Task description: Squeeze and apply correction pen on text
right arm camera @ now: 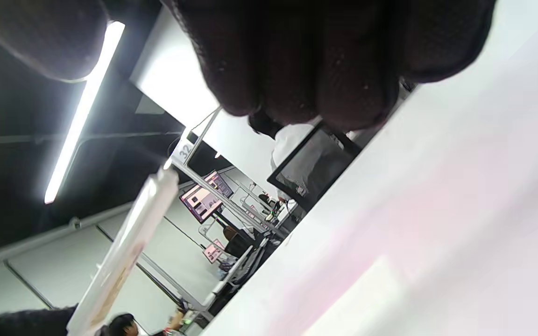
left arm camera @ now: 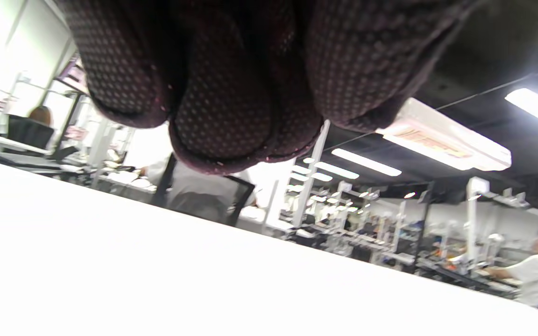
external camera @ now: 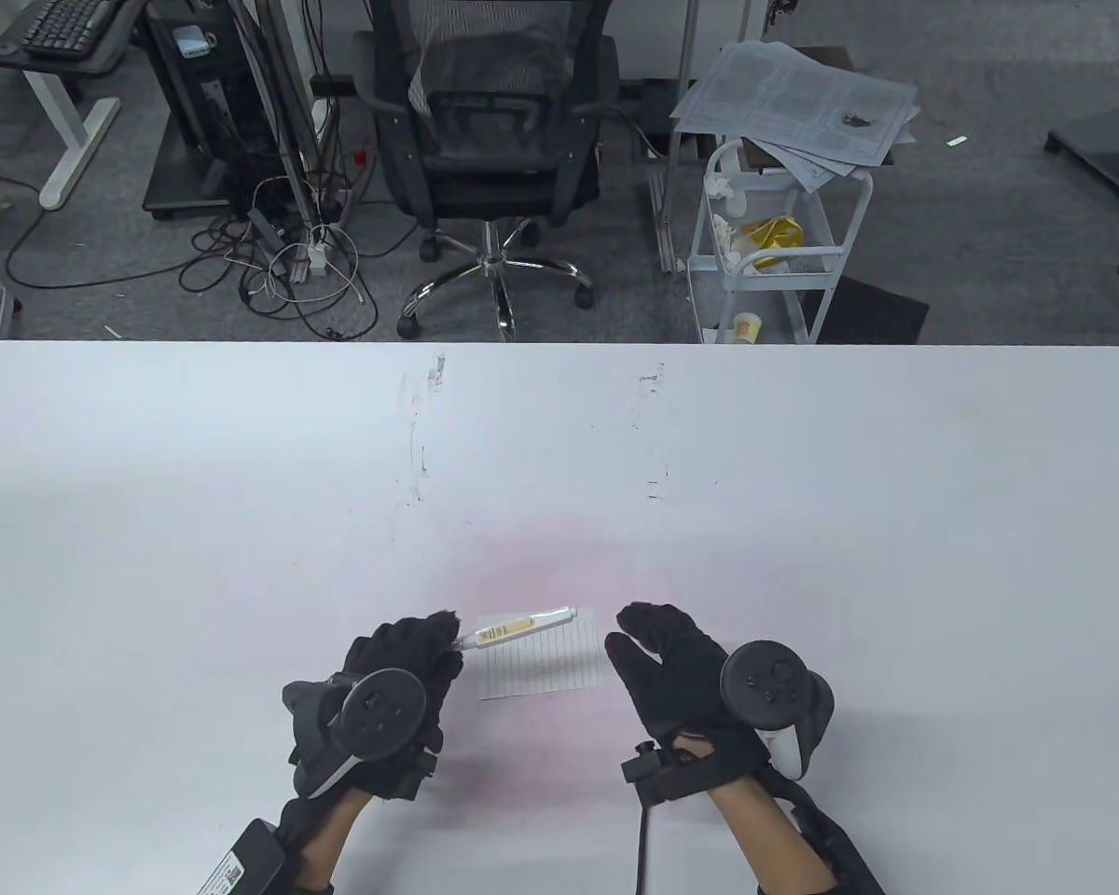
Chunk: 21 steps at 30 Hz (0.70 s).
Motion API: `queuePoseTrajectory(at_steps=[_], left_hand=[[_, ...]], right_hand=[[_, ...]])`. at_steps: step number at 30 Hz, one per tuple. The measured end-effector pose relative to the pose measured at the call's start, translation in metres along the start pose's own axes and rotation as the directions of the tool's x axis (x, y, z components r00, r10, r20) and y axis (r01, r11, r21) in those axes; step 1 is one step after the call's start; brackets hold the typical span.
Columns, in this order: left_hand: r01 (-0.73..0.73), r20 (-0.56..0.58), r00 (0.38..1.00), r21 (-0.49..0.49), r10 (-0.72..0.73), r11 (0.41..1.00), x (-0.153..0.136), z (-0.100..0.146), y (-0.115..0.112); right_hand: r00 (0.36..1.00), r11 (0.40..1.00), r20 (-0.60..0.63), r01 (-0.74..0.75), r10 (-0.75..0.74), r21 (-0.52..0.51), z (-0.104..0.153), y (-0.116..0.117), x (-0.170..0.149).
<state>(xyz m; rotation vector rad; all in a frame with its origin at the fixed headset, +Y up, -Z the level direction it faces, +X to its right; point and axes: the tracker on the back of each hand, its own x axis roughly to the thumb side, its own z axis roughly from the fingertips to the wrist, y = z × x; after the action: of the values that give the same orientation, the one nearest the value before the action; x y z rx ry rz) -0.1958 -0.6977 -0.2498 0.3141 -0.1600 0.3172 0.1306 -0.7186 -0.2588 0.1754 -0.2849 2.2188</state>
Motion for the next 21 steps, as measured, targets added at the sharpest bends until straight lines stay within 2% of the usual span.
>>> queuePoseTrajectory(at_steps=[2,5,7,12,21], left_hand=[[0.039,-0.033,0.999,-0.015,-0.040,0.999,-0.006,-0.011,-0.003],[0.115,-0.074,0.990,-0.053,-0.119,0.992,-0.010,-0.033,-0.010],[0.141,-0.087,0.985,-0.079,-0.148,0.987,-0.010,-0.044,-0.015],[0.223,-0.105,0.966,-0.124,-0.237,0.967,-0.007,-0.067,-0.033],[0.317,-0.110,0.932,-0.216,-0.346,0.923,-0.003,-0.093,-0.070]], right_hand=[[0.986,0.987,0.036,-0.162,0.162,-0.006,0.000,-0.009,-0.002],[0.914,0.916,0.067,-0.400,0.401,-0.023,0.000,-0.021,-0.010],[0.862,0.864,0.062,-0.503,0.503,-0.012,0.000,-0.024,-0.015],[0.789,0.786,0.012,-0.613,0.614,0.075,-0.003,-0.025,-0.021],[0.683,0.679,0.004,-0.726,0.730,0.106,-0.009,-0.025,-0.025]])
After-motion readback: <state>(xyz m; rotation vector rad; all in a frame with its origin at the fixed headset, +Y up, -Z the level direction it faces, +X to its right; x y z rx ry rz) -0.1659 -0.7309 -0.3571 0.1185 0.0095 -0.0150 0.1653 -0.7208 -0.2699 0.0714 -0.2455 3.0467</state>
